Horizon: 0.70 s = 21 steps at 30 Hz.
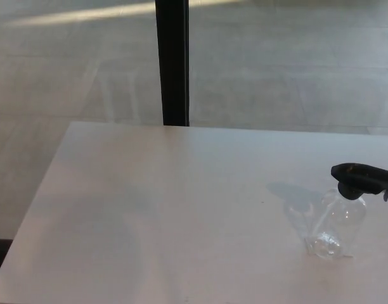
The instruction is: The robot uses its right hand to grab and lift the lid of the spray bottle kept in the middle of the desk and places the lid on the right side of the bottle
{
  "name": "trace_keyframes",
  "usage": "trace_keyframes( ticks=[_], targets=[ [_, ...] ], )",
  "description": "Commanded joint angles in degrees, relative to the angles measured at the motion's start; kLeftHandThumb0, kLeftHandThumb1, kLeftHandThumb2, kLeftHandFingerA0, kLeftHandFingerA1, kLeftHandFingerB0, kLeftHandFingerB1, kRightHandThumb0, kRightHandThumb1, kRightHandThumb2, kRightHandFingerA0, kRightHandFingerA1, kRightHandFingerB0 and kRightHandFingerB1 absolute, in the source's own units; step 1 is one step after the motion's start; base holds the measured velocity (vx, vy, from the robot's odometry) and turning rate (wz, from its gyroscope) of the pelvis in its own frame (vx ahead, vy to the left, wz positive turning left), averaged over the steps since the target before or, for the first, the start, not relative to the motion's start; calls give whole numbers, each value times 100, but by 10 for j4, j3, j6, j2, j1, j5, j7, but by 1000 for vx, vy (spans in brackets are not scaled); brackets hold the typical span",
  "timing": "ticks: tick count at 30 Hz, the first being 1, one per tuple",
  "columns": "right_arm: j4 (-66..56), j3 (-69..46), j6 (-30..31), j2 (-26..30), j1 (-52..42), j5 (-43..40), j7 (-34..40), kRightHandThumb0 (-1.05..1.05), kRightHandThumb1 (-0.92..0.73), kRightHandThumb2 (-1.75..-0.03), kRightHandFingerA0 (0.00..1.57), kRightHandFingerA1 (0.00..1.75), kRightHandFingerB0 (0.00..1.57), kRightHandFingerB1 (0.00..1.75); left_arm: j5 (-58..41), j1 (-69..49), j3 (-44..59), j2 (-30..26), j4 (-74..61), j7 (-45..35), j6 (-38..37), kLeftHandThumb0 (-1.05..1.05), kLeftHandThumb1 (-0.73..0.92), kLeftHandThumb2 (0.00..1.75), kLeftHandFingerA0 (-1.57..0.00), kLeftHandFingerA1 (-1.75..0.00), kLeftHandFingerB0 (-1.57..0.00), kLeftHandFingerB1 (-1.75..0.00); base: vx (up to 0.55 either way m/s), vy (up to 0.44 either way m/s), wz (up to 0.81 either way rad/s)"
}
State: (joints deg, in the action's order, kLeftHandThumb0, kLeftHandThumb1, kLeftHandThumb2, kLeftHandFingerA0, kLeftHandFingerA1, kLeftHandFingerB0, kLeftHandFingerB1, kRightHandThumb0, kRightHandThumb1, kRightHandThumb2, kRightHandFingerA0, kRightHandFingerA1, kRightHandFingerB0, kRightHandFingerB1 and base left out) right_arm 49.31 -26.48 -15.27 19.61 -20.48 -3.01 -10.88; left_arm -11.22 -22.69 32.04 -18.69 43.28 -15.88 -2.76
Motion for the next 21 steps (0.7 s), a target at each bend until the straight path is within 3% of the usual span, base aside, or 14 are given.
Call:
trace_keyframes(
  ticks=[1, 2, 3, 4, 5, 7, 8, 10, 11, 12, 13, 14, 17, 21],
  targets=[
    [-24, -49, -72, 33, -13, -60, -25, -38, -38, -97, 1, 52, 0, 49, -89, -13, 49, -13, -23, -79, 14, -62, 64, 59, -58, -51, -46, -39, 0, 0, 0],
    [-17, -55, -65, 43, -5, -58, -17, -78, -52, -92, 10, 51, 0, 36, -90, -13, 51, -13, -20, -84, 12, -62, 64, 60, -59, -53, -46, -39, 0, 0, 0],
    [-42, -80, -42, 44, 1, -81, -3, -77, -68, -61, 8, 43, 8, 26, -93, -16, 56, -11, -22, -84, 13, -62, 64, 60, -62, -53, -49, -40, 0, 0, 0],
    [-58, -99, -31, 45, 8, -100, -6, -84, -68, -61, 5, 41, 3, 29, -94, -18, 58, -11, -23, -88, 13, -62, 64, 60, -62, -54, -48, -40, 0, 0, 0],
    [-78, -107, -22, 51, 15, -95, 10, -89, -57, -97, 8, 44, 11, 12, -94, -17, 60, -11, -22, -88, 12, -62, 64, 60, -63, -53, -48, -40, 0, 0, 0],
    [-115, -116, 0, 73, 35, -74, 44, -76, -54, -98, 6, 50, 0, 27, -92, -22, 57, -12, -32, -94, 9, -63, 66, 60, -61, -53, -48, -40, 0, 0, 0],
    [-129, -140, 10, 94, 74, -112, 22, -80, -57, -94, 2, 32, 8, 19, -88, -28, 54, -13, -42, -93, 8, -62, 67, 60, -61, -53, -45, -39, 0, 0, 0],
    [-135, -148, 18, 93, 77, -113, 18, -80, -57, -94, 2, 32, 8, 19, -88, -30, 53, -13, -46, -93, 9, -62, 67, 60, -61, -53, -45, -39, 0, 0, 0],
    [-235, -160, 65, 97, 82, -123, 40, -85, -57, -94, 3, 38, 13, 24, -90, -32, 53, -12, -52, -91, 14, -63, 66, 61, -62, -53, -48, -40, 0, 0, 0],
    [-264, -163, 83, 101, 85, -123, 46, -78, -71, -62, 7, 37, 10, 24, -91, -34, 53, -11, -55, -91, 14, -62, 66, 61, -61, -53, -47, -40, 0, 0, 0],
    [-286, -165, 98, 105, 88, -123, 50, -78, -71, -62, 7, 37, 10, 24, -91, -36, 52, -10, -58, -91, 13, -62, 66, 61, -61, -53, -47, -40, 0, 0, 0],
    [-342, -171, 131, 117, 102, -136, 51, -82, -55, -95, 1, 34, 9, 28, -94, -38, 53, -8, -58, -94, 11, -63, 65, 60, -61, -53, -48, -41, 0, 0, 7],
    [-429, -172, 182, 149, 143, -166, 35, -74, -51, -95, 0, 32, 1, 36, -92, -32, 52, -10, -48, -92, 9, -61, 65, 61, -60, -51, -45, -40, 0, 0, 0],
    [-510, -150, 210, 178, 197, -162, 32, -78, -53, -91, 3, 35, 7, 34, -92, -34, 51, -8, -55, -89, 10, -63, 64, 60, -61, -52, -48, -40, 0, 0, 0]
  ],
)
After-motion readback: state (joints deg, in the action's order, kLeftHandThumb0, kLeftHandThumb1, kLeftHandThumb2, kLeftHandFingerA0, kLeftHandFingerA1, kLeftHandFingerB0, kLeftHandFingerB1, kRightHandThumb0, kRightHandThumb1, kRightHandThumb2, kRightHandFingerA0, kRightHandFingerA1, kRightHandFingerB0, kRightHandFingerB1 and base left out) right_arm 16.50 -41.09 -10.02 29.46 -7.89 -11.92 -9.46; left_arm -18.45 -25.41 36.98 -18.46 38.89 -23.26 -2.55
